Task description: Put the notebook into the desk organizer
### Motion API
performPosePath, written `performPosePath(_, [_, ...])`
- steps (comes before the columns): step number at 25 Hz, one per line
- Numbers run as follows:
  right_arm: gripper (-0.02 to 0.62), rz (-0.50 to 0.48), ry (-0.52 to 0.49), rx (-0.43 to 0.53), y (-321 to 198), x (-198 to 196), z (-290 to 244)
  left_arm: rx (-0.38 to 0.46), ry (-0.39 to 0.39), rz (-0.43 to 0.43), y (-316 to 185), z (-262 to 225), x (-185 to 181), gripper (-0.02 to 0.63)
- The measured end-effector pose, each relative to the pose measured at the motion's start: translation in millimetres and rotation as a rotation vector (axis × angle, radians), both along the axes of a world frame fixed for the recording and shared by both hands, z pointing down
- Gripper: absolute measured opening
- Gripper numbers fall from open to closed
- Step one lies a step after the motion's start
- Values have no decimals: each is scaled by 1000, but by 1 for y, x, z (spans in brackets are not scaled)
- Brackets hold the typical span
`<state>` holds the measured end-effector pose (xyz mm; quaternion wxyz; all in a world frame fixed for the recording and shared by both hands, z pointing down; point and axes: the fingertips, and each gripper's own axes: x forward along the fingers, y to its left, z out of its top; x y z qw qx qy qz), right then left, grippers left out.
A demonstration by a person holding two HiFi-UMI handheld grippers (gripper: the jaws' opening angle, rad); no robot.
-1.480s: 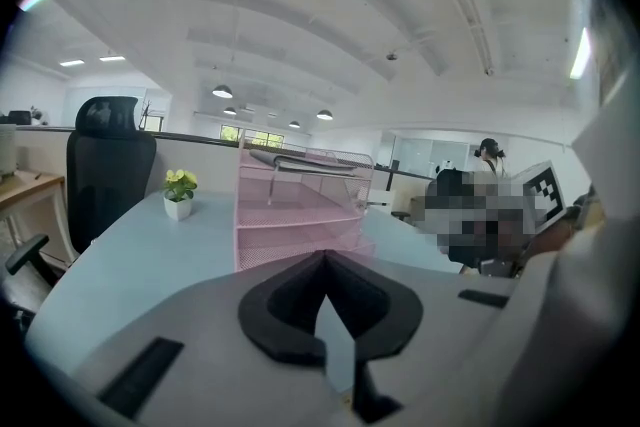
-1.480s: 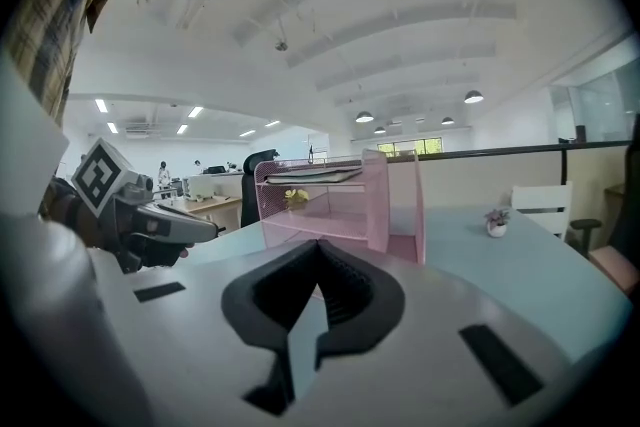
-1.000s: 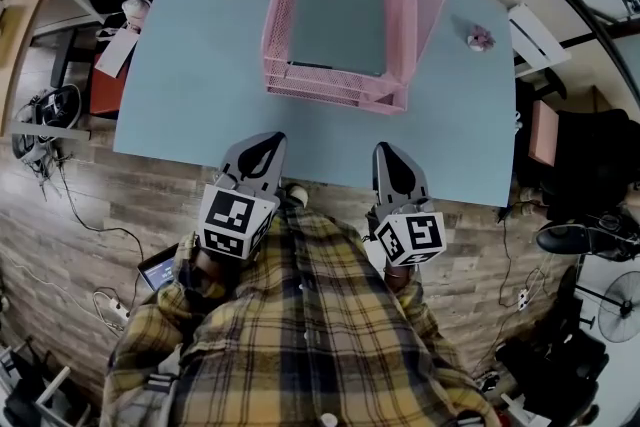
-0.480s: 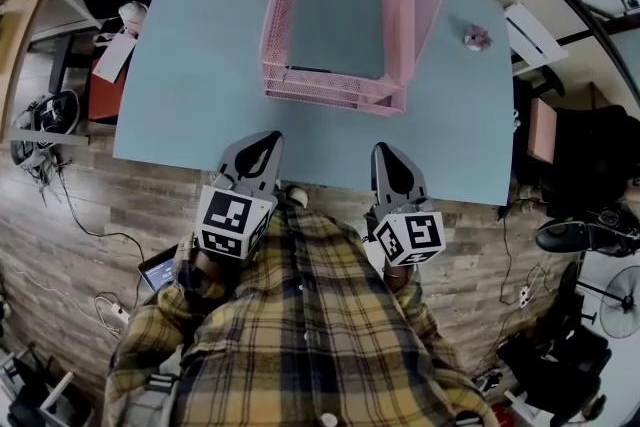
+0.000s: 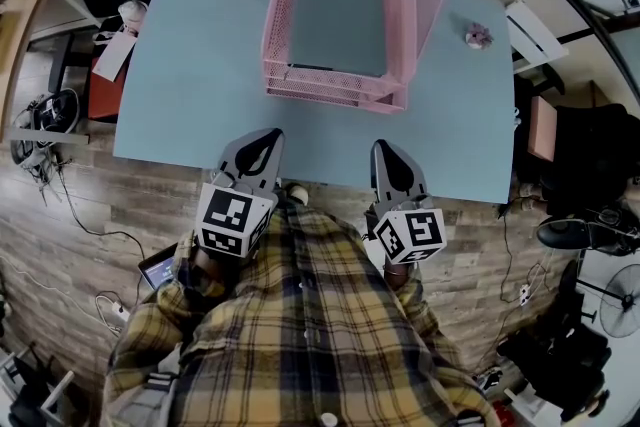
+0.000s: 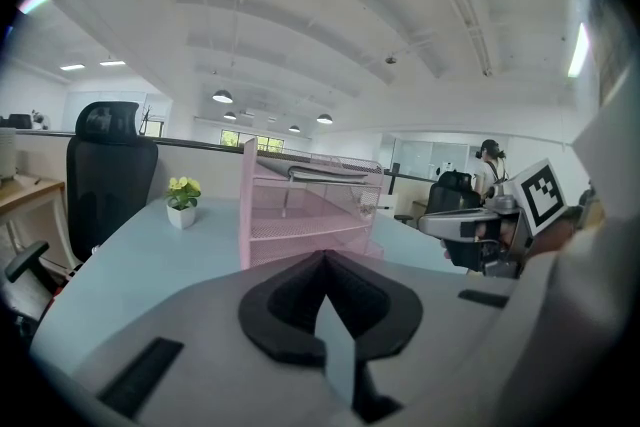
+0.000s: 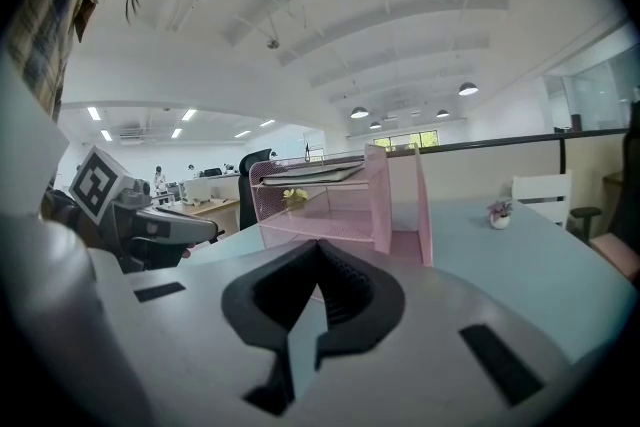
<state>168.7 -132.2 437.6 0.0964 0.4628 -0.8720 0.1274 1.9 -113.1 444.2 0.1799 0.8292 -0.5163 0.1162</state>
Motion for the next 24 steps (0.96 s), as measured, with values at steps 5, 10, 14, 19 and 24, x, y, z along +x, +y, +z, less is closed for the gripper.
performPosePath(5, [2, -1, 5, 0, 0, -2, 1, 5, -2, -4, -1, 0, -3, -9])
performPosePath(10, [2, 8, 8, 4, -1, 0, 1, 5, -4, -8, -2, 0, -4, -9])
performPosePath(14, [2, 10, 9, 7, -2, 1, 0, 5, -3, -8, -4, 1, -4, -9])
performPosePath(19, [2, 10, 14, 11, -4, 0, 0, 7, -4, -8, -5, 2, -4, -9])
performPosePath(24, [2, 13, 15, 15, -6, 0, 0, 4, -3, -8, -8, 3, -6, -9])
